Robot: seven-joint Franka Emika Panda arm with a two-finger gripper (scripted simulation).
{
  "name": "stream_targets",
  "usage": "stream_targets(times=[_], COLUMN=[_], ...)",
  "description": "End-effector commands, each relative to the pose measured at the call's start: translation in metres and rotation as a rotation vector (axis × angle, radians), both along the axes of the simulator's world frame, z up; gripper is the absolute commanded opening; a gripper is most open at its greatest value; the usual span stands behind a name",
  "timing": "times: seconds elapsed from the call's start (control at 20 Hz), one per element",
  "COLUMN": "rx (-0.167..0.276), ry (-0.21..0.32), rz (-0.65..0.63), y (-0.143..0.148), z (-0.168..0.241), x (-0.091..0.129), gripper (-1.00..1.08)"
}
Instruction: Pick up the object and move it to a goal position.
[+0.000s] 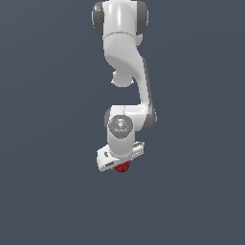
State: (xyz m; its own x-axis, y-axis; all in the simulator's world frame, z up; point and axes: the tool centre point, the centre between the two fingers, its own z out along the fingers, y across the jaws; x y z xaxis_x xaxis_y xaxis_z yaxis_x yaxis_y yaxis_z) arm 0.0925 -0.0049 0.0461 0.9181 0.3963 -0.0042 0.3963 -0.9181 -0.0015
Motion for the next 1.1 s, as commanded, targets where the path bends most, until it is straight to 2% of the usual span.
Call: stream_targets(times=[0.0,0.4,1.05], rx=[0.0,0.0,-0.001], ry=[-0.003,-0.008,-0.022], rz=[0.0,-0.006,-0.026], y=[0.003,0.026,0.097], z=[0.006,0.049,0.183], x=[0.0,-0.004,-0.017], gripper=[-1.0,-1.0,-1.0])
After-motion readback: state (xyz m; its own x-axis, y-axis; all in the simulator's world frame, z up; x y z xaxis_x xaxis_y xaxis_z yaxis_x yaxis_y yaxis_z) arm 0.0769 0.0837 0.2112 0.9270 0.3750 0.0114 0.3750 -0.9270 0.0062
